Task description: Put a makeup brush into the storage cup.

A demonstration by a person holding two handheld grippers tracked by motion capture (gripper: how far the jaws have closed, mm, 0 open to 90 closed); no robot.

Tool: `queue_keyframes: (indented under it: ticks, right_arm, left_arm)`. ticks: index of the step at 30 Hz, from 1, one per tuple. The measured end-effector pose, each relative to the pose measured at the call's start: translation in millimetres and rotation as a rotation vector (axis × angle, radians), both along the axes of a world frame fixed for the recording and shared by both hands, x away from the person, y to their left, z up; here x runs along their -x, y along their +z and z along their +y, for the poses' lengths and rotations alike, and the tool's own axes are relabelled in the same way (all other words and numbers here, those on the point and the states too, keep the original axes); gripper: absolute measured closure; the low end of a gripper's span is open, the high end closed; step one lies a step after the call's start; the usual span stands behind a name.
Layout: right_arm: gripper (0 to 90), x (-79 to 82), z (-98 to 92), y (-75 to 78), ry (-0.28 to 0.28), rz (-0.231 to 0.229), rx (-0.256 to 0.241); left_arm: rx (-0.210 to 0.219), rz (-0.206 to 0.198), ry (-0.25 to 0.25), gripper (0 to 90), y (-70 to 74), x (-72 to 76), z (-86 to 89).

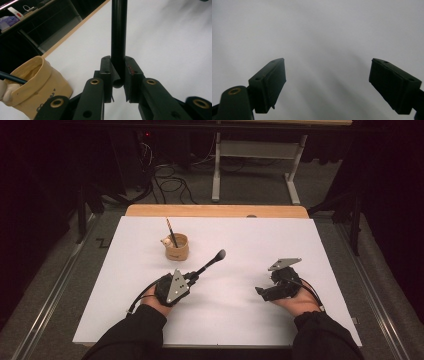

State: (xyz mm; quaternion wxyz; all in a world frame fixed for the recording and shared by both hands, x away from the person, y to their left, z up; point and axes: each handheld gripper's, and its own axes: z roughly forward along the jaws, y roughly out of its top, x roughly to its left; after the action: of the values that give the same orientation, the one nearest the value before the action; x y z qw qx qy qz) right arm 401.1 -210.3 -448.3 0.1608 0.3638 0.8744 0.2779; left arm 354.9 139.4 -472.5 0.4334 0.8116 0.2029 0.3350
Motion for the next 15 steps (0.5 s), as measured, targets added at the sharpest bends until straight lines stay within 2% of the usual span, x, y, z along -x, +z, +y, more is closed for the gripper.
queue_keyframes:
  ticks: [5,13,15]
  right_arm:
    - [15.0,3.2,-3.6,-6.9,-0.025,-0.056,-0.051]
    - [14.9,15.9,-17.0,-9.6,-0.062,-0.143,-0.185]
    - [15.1,19.0,-19.3,-11.6,-0.068,-0.151,-0.213]
  left_arm:
    - [0.011,0.013,0.007,79.2,-1.1,-1.1,0.9]
    - [0.047,0.034,0.026,79.2,-1.1,-3.3,5.1]
    - [0.058,0.043,0.032,79.2,-1.1,-4.2,6.2]
